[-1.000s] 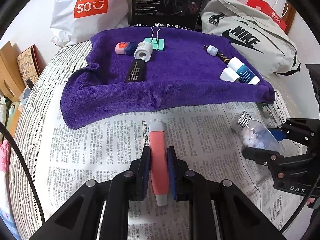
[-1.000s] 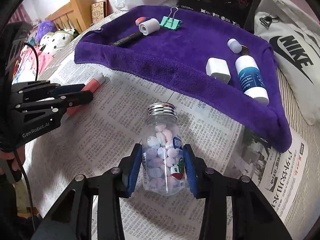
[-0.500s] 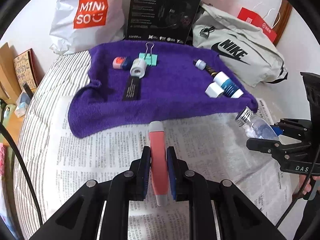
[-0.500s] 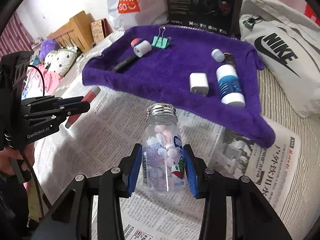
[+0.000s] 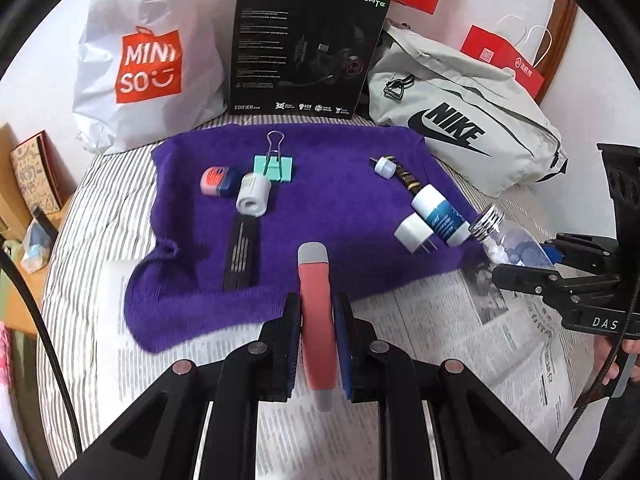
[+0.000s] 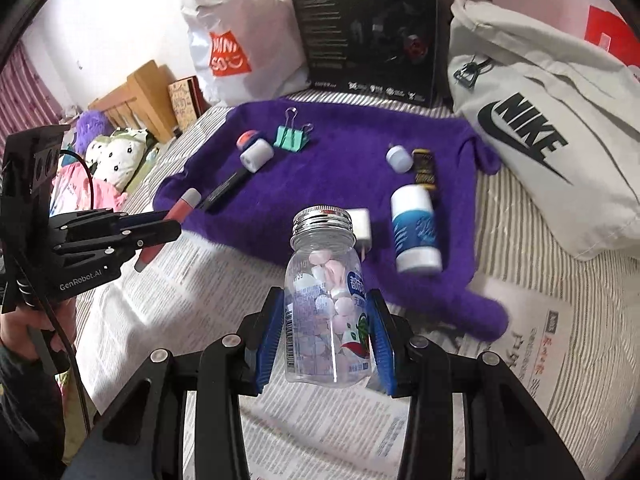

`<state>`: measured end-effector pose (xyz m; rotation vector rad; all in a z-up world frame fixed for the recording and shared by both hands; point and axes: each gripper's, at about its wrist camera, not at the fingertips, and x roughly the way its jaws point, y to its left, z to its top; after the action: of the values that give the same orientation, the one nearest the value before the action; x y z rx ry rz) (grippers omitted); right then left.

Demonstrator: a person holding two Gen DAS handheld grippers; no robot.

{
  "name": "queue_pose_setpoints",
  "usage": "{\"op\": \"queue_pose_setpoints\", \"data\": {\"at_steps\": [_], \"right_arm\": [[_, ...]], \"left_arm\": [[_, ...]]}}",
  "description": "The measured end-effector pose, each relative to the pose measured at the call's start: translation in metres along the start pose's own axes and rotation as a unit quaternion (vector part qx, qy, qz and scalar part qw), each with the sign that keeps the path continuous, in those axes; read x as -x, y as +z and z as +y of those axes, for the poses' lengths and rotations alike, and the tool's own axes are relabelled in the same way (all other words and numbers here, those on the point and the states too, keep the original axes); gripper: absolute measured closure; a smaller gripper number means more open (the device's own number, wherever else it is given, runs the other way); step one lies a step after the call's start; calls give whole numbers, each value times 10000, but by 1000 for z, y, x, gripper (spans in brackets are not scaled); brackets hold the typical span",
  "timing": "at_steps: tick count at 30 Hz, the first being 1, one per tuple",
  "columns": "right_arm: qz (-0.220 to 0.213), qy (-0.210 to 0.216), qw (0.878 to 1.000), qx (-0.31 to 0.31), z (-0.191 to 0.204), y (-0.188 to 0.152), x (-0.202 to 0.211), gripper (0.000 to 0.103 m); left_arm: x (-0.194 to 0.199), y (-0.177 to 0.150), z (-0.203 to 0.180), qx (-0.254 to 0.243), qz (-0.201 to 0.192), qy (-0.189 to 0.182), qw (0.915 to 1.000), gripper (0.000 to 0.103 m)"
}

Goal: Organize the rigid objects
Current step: 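Carry the pill jar and pink marker onto the purple towel, releasing both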

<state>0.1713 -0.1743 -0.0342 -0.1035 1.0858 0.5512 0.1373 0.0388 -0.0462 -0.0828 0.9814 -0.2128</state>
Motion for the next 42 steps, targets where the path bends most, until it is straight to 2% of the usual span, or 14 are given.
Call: {"op": "queue_pose_setpoints", "data": {"at_steps": [4,15,26,42], "right_arm": [[-45,-108,9999,-23,-8,15,-5,62],[-68,-135,9998,-142,-27,56,-38,62],[20,-91,9999,-99,-23,90,-79,62],[405,-303,9984,240,-17,104,-130,62]], "left_arm": [[-11,11,3,24,56,-116,9999,86],[-32,27,14,25,177,-96,9998,86],[-45,36,17,21,200,-167,9997,86],[-50,38,30,90,264,-161,9995,86]]}}
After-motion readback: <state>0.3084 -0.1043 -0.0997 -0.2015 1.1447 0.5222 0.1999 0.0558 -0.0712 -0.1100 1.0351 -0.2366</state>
